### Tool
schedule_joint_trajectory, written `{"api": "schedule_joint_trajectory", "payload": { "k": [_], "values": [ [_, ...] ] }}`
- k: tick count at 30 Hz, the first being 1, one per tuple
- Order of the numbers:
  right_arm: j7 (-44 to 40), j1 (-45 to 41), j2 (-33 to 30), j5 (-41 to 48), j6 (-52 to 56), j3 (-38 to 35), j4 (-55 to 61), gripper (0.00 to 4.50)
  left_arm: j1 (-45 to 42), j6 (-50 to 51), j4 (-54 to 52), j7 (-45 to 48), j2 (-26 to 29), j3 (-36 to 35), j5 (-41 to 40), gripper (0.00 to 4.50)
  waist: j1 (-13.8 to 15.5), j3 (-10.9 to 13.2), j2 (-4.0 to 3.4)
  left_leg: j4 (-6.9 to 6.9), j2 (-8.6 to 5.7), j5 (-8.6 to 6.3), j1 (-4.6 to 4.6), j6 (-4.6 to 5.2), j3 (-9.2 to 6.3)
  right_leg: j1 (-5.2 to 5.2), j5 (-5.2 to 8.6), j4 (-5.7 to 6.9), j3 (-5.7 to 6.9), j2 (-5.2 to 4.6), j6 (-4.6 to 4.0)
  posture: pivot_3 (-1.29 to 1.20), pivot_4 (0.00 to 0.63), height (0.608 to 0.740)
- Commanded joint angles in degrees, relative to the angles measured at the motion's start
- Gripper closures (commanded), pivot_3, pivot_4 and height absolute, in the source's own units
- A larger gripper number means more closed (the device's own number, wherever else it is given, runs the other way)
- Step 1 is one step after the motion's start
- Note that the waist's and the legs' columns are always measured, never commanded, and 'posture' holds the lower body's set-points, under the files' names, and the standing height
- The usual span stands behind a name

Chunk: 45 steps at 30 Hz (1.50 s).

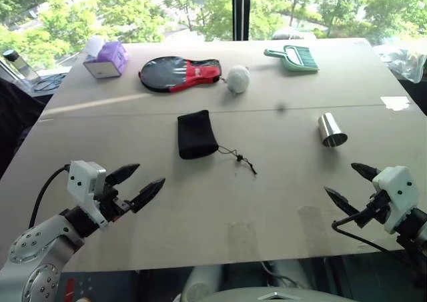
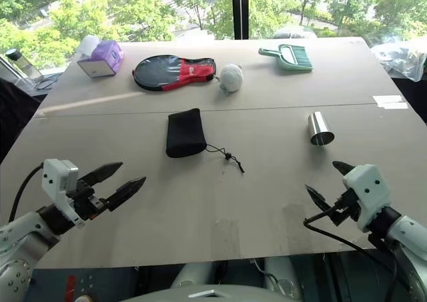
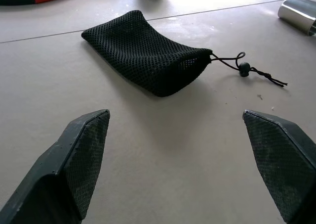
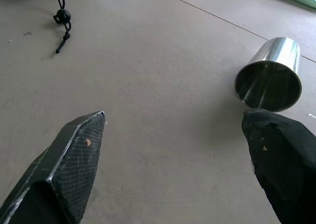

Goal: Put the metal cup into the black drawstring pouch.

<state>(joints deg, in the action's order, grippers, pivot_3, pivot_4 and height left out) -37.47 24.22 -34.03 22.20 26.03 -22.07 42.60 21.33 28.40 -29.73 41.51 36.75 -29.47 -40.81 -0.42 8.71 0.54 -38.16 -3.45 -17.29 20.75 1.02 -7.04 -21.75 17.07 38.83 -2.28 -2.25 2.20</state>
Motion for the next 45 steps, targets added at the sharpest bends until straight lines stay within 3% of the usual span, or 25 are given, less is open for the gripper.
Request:
{"api": "schedule_joint_trajectory", "payload": {
  "k": [1,3,7,10,16,19,26,30,35,40,45],
  "values": [
    [0.23,-1.35,0.12,0.41,-2.44,-0.52,1.21,0.00,-3.52,0.06,0.28,-0.27,1.31,0.22,-0.50,0.05,0.04,0.01,-0.01,0.00,0.00,0.00,0.00,0.00,0.00,0.00,0.00,0.00,0.00,0.00,0.00,0.00,0.150,0.740],
    [0.49,-3.44,2.43,0.97,-6.39,1.11,1.41,0.00,-8.66,0.52,1.61,-1.57,2.90,2.90,1.88,0.05,0.45,0.03,0.02,-0.01,0.00,-0.01,-0.02,0.02,-0.01,0.01,0.00,0.03,0.03,0.00,0.00,0.00,0.150,0.740],
    [-5.77,-2.10,1.06,8.37,-5.84,2.17,4.54,0.00,-16.50,2.11,1.27,-5.74,5.80,8.21,8.00,0.05,0.76,0.05,-0.06,-0.02,-0.02,0.00,-0.02,0.01,-0.08,0.04,0.00,0.03,0.11,0.00,0.00,0.00,0.150,0.740],
    [-8.87,-0.80,0.20,8.63,-8.89,3.79,5.71,0.00,-22.51,3.63,-0.26,-8.89,10.56,15.37,16.98,0.05,0.96,0.12,0.05,-0.01,-0.03,0.11,0.03,-0.20,-0.07,0.00,-0.01,0.01,0.09,0.00,0.01,0.00,0.150,0.740],
    [-7.24,-1.51,1.22,4.86,-11.85,9.85,6.03,0.00,-35.49,5.74,1.26,-1.80,18.95,31.27,25.43,0.05,0.85,0.18,0.00,0.05,-0.06,0.12,0.05,-0.22,-0.03,-0.05,-0.02,0.03,0.05,-0.02,0.02,0.00,0.150,0.740],
    [-5.98,-1.11,2.29,3.35,-13.33,12.46,6.77,0.00,-42.92,4.40,5.51,1.86,19.54,39.26,31.15,0.05,0.89,0.22,-0.07,0.07,-0.05,0.12,0.06,-0.22,-0.05,-0.08,-0.01,0.03,0.07,0.01,0.02,0.00,0.150,0.740],
    [-3.68,0.93,3.45,-0.39,-16.22,16.16,8.12,0.00,-53.15,-1.46,17.92,7.44,18.68,48.98,41.61,0.05,0.81,0.24,-0.04,0.06,-0.07,0.12,0.13,-0.23,-0.04,-0.15,-0.01,0.04,0.07,0.02,0.02,0.00,0.150,0.740],
    [-2.49,1.10,3.74,-1.68,-16.94,17.20,7.86,0.00,-56.95,-6.80,25.06,10.77,15.57,52.84,45.63,1.82,0.68,0.25,-0.04,0.02,-0.08,0.13,0.13,-0.23,-0.04,-0.15,-0.01,0.06,0.07,0.03,0.02,0.00,0.150,0.740],
    [0.01,1.40,4.12,-3.17,-15.77,17.82,7.81,0.00,-62.46,-1.24,33.55,14.92,7.47,52.42,43.37,4.31,1.08,0.27,0.01,-0.17,-0.14,0.13,0.27,-0.22,-0.21,-0.14,-0.01,0.09,0.26,0.01,0.04,0.00,0.150,0.740],
    [6.46,0.50,5.03,-2.93,-7.68,16.98,9.48,0.00,-70.04,15.81,37.67,21.78,4.33,49.28,36.71,4.42,0.51,0.27,0.03,-0.22,-0.16,0.15,0.55,-0.24,-0.31,-0.43,-0.02,0.20,0.34,0.02,0.04,0.00,0.150,0.740],
    [12.28,-4.51,-2.21,-16.01,2.40,16.37,8.50,0.00,-74.86,30.03,38.45,22.76,1.20,48.29,32.16,4.42,-0.36,0.26,0.03,-0.56,-0.34,0.16,1.10,-0.24,-0.36,-0.96,-0.01,0.56,0.55,-0.03,0.05,0.00,0.150,0.740]
  ]
}}
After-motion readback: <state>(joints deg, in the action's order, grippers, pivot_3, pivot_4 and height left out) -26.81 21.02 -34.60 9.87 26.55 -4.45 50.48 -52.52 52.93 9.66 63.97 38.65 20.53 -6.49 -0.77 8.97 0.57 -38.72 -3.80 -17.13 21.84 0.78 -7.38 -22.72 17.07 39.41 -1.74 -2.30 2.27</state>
